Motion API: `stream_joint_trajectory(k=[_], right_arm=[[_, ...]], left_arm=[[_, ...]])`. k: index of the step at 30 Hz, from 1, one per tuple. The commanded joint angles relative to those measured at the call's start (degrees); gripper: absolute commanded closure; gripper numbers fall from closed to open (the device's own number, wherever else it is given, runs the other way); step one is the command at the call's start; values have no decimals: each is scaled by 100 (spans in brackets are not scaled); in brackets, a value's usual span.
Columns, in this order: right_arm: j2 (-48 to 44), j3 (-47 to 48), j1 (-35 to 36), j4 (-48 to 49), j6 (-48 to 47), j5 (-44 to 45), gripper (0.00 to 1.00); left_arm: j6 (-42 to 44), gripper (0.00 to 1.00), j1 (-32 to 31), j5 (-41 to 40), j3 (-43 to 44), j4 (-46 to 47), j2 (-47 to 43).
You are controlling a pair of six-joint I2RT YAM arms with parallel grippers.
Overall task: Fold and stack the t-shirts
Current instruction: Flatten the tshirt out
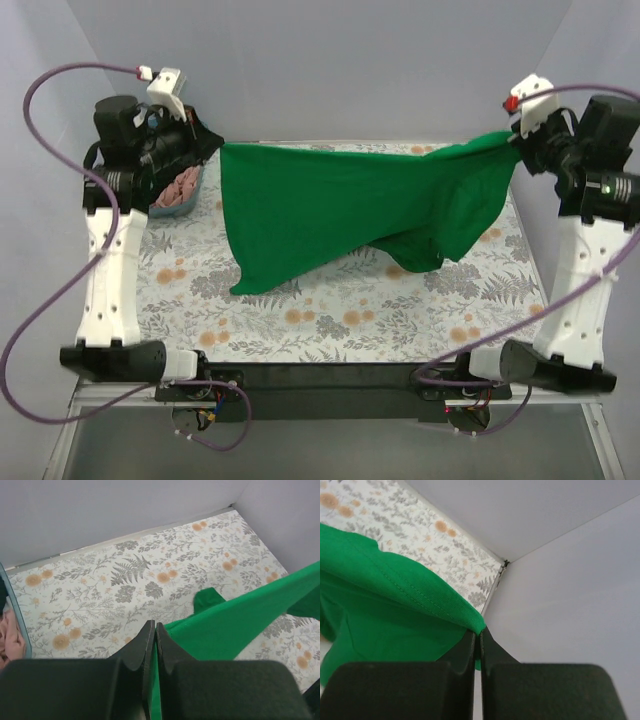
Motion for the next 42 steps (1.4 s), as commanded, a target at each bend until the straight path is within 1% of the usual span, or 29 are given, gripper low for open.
stream_joint_trajectory(k=[1, 2, 3, 4, 5, 6, 7, 8, 9, 10, 11, 12, 14, 15, 16, 17, 20, 22, 25, 26, 27, 28, 30, 31, 33, 35, 36, 38, 42], right_arm=[[1161, 955, -24, 919, 428, 381, 99], [1478, 1819, -24, 937, 542, 416, 99], [2142, 2263, 28, 955, 699, 555, 99], [2471, 2685, 81, 1007, 745, 661, 99], [2770, 3420, 116, 1095, 780, 758, 99], [3173, 3602, 247, 1243, 798, 1081, 99], [3273, 3647, 335, 1845, 780, 1310, 99], [3291, 3534, 423, 2260, 728, 1556, 99], [3135, 2976, 554, 2891, 693, 2115, 99], [3011, 2692, 591, 3480, 710, 2312, 99], [2871, 2455, 608, 4626, 719, 2480, 99], [2730, 2330, 643, 5020, 736, 2673, 99], [2746, 2670, 652, 5610, 841, 2780, 99], [2807, 2872, 652, 5735, 894, 2902, 99], [2817, 3083, 652, 5936, 929, 2964, 99], [2791, 3094, 652, 6269, 964, 2982, 99], [2493, 2594, 644, 6912, 1043, 2886, 99], [2281, 2269, 652, 7098, 1061, 2501, 99], [1991, 1269, 661, 7125, 1062, 1912, 99], [1895, 561, 670, 7142, 1018, 1788, 99], [1755, 249, 670, 7160, 922, 1526, 99], [1692, -102, 679, 7186, 895, 1454, 99], [1490, -1042, 688, 7186, 763, 1199, 99], [1394, -1368, 688, 7178, 719, 1103, 99], [1070, -2392, 757, 7169, 448, 813, 99], [805, -3046, 819, 6907, 114, 672, 99], [543, -3598, 880, 6836, -123, 558, 99], [174, -4085, 890, 6547, -256, 513, 99], [-154, -4798, 890, 5994, -608, 347, 99]], left_arm=[[-147, 100, 21, -474, 668, 643, 1320], [-191, 100, 21, -483, 967, 740, 1657], [-261, 100, 29, -457, 1796, 828, 2000], [-392, 100, 38, -396, 2240, 1003, 2821], [-437, 100, 38, -274, 2836, 1092, 3195], [-481, 100, 38, -211, 3416, 1180, 3668], [-586, 100, 47, -272, 4605, 1450, 4047], [-744, 100, 47, -316, 4939, 1705, 4556], [-754, 100, 38, -351, 5029, 2073, 4622], [-806, 100, 21, -552, 4943, 2799, 4631], [-903, 100, 21, -649, 4925, 3102, 4561], [-921, 100, 21, -772, 4908, 3349, 4509], [-1017, 100, 47, -1071, 4435, 4192, 4255], [-1183, 100, 47, -1116, 4154, 4700, 3862], [-1263, 100, 256, -1133, 3899, 5453, 3692], [-1307, 100, 275, -1264, 3540, 5722, 3551], [-1430, 100, 302, -1257, 3589, 5970, 3357], [-1379, 100, 311, -1012, 3248, 6163, 3208], [-1212, 100, 311, -722, 2177, 6217, 2884], [-1115, 100, 311, -547, 1809, 6199, 2804], [-1010, 100, 311, -319, 1431, 6199, 2690], [-931, 100, 311, -290, 531, 6295, 2558], [-624, 100, 319, -194, -292, 6366, 2180], [-440, 100, 311, -71, -1166, 6401, 2066], [-88, 100, 319, -53, -2005, 6463, 1714], [455, 100, 319, 97, -3060, 6323, 1486], [555, 100, 346, 97, -3378, 6314, 1258], [896, 100, 372, 245, -4114, 6191, 1072], [1091, 100, 407, 448, -4497, 5551, 966]])
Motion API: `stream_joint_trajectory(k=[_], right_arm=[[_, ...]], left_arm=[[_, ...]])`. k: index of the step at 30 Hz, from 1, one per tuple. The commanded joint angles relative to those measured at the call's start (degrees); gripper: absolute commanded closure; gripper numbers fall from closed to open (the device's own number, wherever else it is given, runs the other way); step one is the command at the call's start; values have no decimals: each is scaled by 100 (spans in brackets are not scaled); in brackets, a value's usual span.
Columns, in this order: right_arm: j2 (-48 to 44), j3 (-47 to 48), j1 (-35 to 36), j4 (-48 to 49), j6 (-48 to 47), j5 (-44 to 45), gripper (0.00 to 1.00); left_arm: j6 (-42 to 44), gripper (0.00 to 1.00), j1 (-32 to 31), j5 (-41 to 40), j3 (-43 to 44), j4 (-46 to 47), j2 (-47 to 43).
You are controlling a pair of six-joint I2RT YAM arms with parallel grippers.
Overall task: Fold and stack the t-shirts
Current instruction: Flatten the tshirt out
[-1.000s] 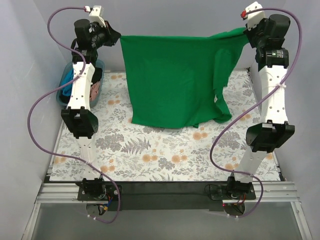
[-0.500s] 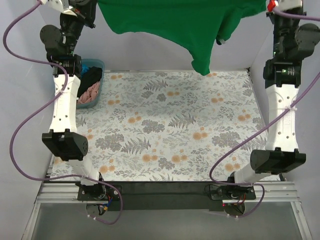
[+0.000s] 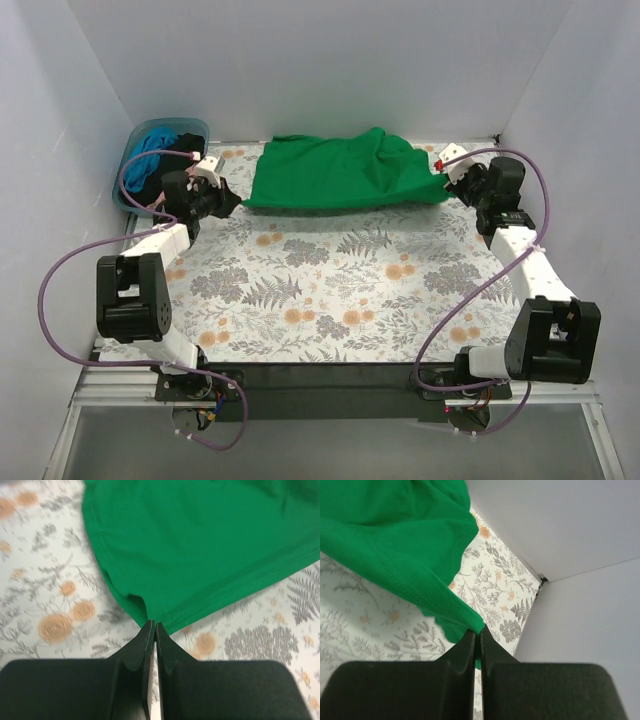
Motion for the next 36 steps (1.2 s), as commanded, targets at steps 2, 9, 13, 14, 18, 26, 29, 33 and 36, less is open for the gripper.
stream_joint_trajectory(k=[2, 9, 13, 14, 18, 26, 29, 33, 36], right_arm=[[-757, 49, -30, -284, -704, -262, 99], [-643, 1024, -30, -3402, -1758, -691, 99], [-1169, 622, 5, -4740, -2470, -807, 99], [-1327, 412, 40, -5082, -2620, -772, 99], [-2476, -703, 494, -5752, -3271, -597, 99], [-3990, -945, 1578, -7106, -3641, -771, 2], [-3852, -752, 1587, -7115, -3606, -737, 2], [-2694, -295, 1587, -6694, -2486, -561, 15], [-1402, 292, 1569, -6404, -1423, -710, 34]], left_arm=[[608, 100, 82, 298, 99, -383, -686], [1626, 100, 161, 981, 573, -2611, -967], [3023, 100, 161, 1325, 505, -4332, -1458], [3652, 100, 161, 1378, 426, -4661, -1564], [4937, 100, 161, 1458, 30, -6295, -2248], [6902, 56, 161, 492, -1025, -7890, -3164], [6534, 52, 170, 534, -921, -7829, -3209], [5489, 52, 178, 1209, -394, -7207, -2709], [4697, 55, 178, 1736, 194, -6811, -2085]])
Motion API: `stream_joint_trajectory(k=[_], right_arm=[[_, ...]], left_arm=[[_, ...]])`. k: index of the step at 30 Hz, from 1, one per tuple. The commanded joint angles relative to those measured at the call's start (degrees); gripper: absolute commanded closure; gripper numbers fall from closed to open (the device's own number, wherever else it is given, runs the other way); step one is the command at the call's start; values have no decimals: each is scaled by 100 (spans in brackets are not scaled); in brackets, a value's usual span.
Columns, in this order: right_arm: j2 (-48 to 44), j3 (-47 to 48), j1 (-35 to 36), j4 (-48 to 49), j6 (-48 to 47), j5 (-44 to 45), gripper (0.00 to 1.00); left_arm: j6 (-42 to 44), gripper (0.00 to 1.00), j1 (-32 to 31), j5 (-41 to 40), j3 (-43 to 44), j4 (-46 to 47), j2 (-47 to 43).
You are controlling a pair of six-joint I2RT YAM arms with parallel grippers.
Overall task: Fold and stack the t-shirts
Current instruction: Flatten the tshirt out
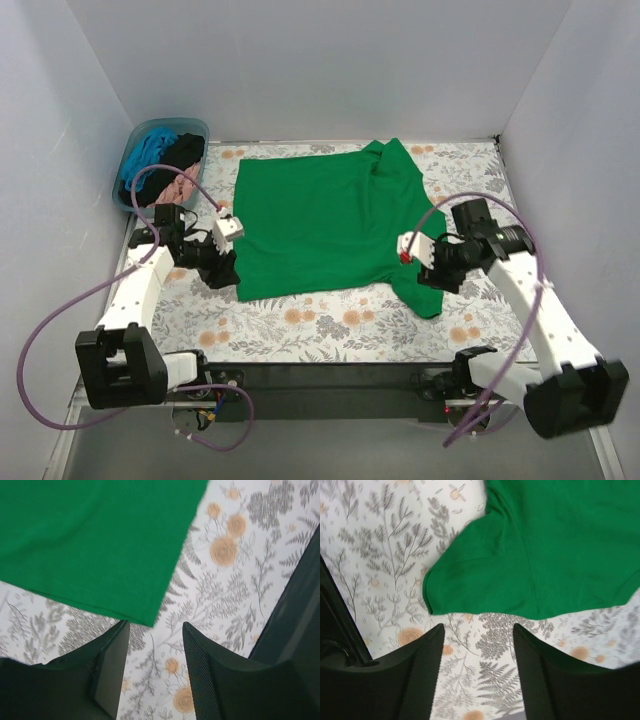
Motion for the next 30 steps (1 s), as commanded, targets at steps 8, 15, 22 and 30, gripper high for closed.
stream_joint_trajectory(k=[8, 15, 22, 30], right_arm=[[2974, 1079, -48, 142, 2523, -909, 55], [3926, 911, -40, 422, 3243, -857, 53], [4409, 1008, -57, 968, 3736, -566, 52], [4717, 1087, -57, 1179, 3982, -435, 46]], left_arm=[[-2027, 51, -329, 686, 709, 1683, 1091], [-2537, 47, -329, 756, 542, 2087, 1259], [-2458, 46, -329, 650, 340, 2149, 1013], [-2476, 46, -329, 694, 287, 2220, 986]])
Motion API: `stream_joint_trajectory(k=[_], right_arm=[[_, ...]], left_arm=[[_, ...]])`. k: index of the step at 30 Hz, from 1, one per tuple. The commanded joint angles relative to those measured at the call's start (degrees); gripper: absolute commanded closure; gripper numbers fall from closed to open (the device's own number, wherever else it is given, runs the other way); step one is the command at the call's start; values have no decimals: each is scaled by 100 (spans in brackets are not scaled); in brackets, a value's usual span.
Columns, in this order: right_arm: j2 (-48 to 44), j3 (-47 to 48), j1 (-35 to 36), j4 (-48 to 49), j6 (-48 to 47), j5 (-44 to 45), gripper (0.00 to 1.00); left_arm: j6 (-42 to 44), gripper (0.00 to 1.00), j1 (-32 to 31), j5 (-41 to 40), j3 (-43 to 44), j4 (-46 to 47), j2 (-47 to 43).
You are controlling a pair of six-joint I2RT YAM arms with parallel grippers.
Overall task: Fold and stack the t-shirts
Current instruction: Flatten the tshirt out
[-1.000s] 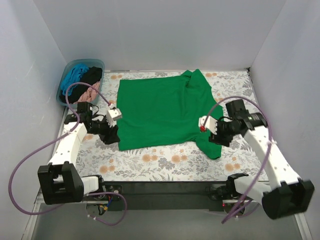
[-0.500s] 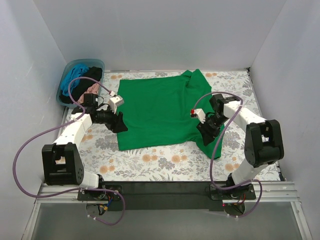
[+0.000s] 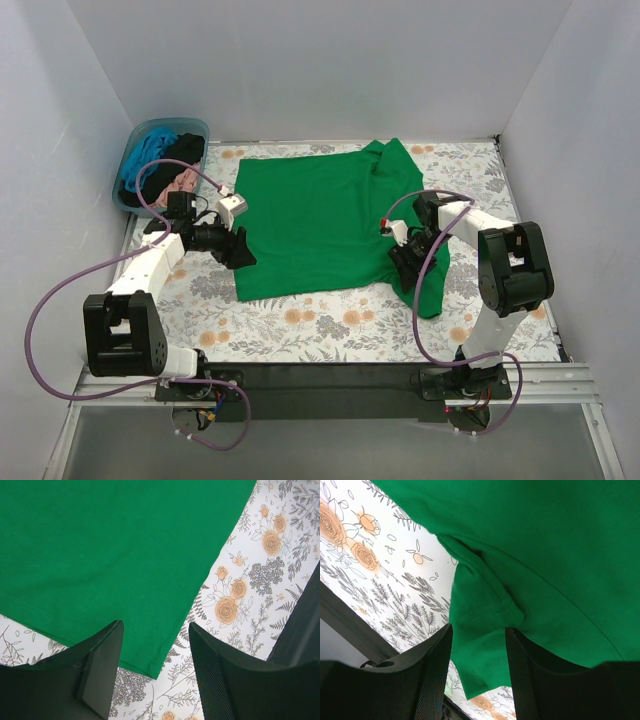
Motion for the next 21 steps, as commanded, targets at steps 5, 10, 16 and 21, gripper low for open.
stream_joint_trajectory(k=[5, 10, 16, 21], right_arm=[[31, 290, -22, 169, 302, 147, 46], [-144, 378, -22, 125, 285, -116, 48], [-128, 141, 30, 125, 135, -213, 71], [-302, 79, 109, -32, 39, -511, 99]], left_arm=[[-12, 46, 4, 150, -21, 130, -234], [-21, 46, 4, 194, -30, 139, -251], [-47, 46, 4, 185, -13, 174, -225], [-39, 46, 4, 194, 23, 130, -260]])
